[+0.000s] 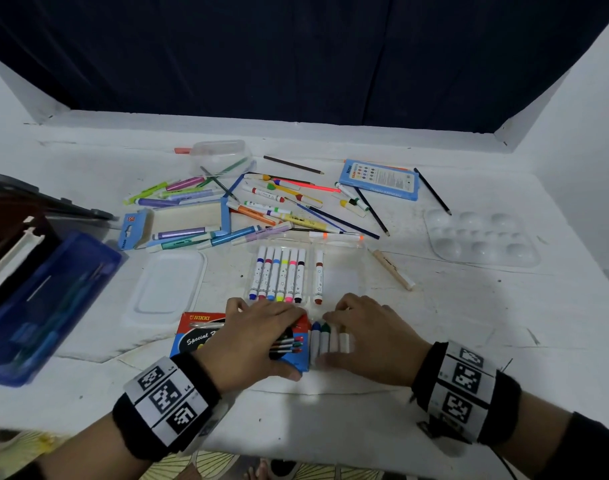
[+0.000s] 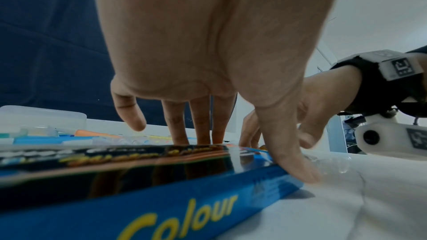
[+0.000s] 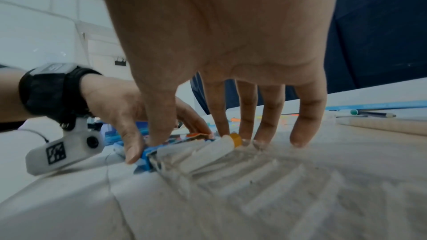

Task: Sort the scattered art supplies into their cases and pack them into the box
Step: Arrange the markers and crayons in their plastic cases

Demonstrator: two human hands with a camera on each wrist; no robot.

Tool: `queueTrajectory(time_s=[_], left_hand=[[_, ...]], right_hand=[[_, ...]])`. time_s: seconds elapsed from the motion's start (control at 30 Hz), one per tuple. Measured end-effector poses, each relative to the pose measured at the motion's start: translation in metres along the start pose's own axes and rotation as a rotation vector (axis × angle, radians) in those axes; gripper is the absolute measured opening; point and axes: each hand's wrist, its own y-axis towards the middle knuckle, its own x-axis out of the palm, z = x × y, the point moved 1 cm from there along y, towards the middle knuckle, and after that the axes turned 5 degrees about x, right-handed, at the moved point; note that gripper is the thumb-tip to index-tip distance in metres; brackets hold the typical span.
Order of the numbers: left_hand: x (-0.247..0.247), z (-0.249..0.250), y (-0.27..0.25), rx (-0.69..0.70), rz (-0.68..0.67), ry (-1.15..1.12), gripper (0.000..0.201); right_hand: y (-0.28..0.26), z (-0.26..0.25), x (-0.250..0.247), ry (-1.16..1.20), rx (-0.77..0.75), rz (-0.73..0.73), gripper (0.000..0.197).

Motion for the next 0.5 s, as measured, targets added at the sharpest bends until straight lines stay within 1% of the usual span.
queueTrajectory(time_s=[0.1, 0.23, 0.4, 0.5], left_hand=[[0.000, -0.002, 0.000, -0.005, -0.008, 0.002, 0.081], [0.000, -0.001, 0.000, 0.008, -0.004, 0.035, 0.079], [-0.002, -0.002, 0.003, 0.026, -0.014, 0.045, 0.074], [-0.002, -0.003, 0.003, 0.028, -0.024, 0.055, 0.072]], right_hand=[[0.003, -0.005, 0.000, 0.018, 0.003, 0.024, 0.054], [0.009, -0.016, 0.006, -0.006, -0.008, 0.042, 0.048], [0.012, -0.021, 0.008, -0.101, -0.008, 0.062, 0.049], [0.013, -0.020, 0.008, -0.104, -0.011, 0.051, 0.052]])
